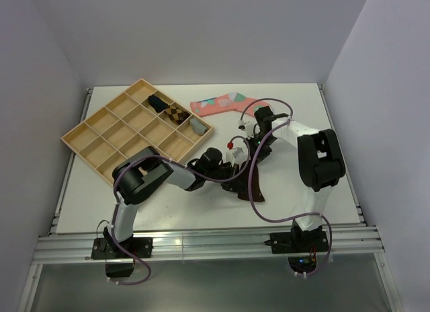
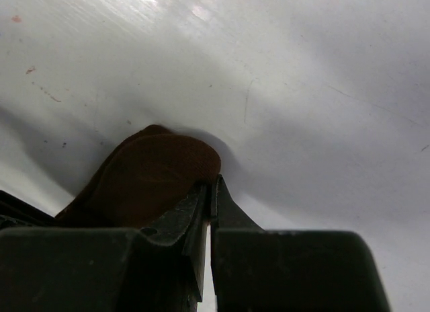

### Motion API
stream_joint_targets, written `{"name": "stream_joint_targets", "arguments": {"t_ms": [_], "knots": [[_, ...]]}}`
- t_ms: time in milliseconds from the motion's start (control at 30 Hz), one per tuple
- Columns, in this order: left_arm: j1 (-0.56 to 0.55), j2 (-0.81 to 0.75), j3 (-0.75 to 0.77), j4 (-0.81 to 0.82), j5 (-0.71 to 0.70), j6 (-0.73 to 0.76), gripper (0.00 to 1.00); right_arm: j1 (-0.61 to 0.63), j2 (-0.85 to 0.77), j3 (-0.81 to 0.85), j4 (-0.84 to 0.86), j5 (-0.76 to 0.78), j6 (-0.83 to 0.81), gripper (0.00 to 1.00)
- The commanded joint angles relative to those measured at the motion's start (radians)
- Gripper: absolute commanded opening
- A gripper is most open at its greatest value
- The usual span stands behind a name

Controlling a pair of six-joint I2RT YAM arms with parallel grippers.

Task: Roll the socks
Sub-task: Roll the sock at the center of the board.

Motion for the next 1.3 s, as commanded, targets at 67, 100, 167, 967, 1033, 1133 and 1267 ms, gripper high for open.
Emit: {"name": "stream_joint_targets", "arguments": {"t_ms": [67,100,167,967,1033,1133,1267], "knots": [[0.02,0.101,0.015,-0.233,0.045,-0.079,0.0,-0.034,-0.067,-0.02,0.132,0.047,-0.009,0.0],[0.021,0.109,0.024,-0.245,0.053,-0.091,0.0,-0.036,-0.073,-0.028,0.142,0.046,-0.01,0.01],[0.028,0.132,0.045,-0.283,0.076,-0.108,0.01,-0.04,-0.09,-0.032,0.145,0.028,-0.019,0.09],[0.092,0.293,0.248,-0.701,0.056,-0.03,0.0,-0.166,-0.519,-0.304,0.023,-0.29,-0.586,0.48],[0.094,0.305,0.259,-0.716,0.047,-0.021,0.0,-0.16,-0.559,-0.359,-0.009,-0.316,-0.66,0.49],[0.098,0.32,0.265,-0.722,0.048,-0.013,0.0,-0.155,-0.639,-0.433,-0.016,-0.356,-0.772,0.52],[0.103,0.33,0.271,-0.73,0.056,-0.006,0.0,-0.134,-0.71,-0.515,0.003,-0.364,-0.855,0.57]]}}
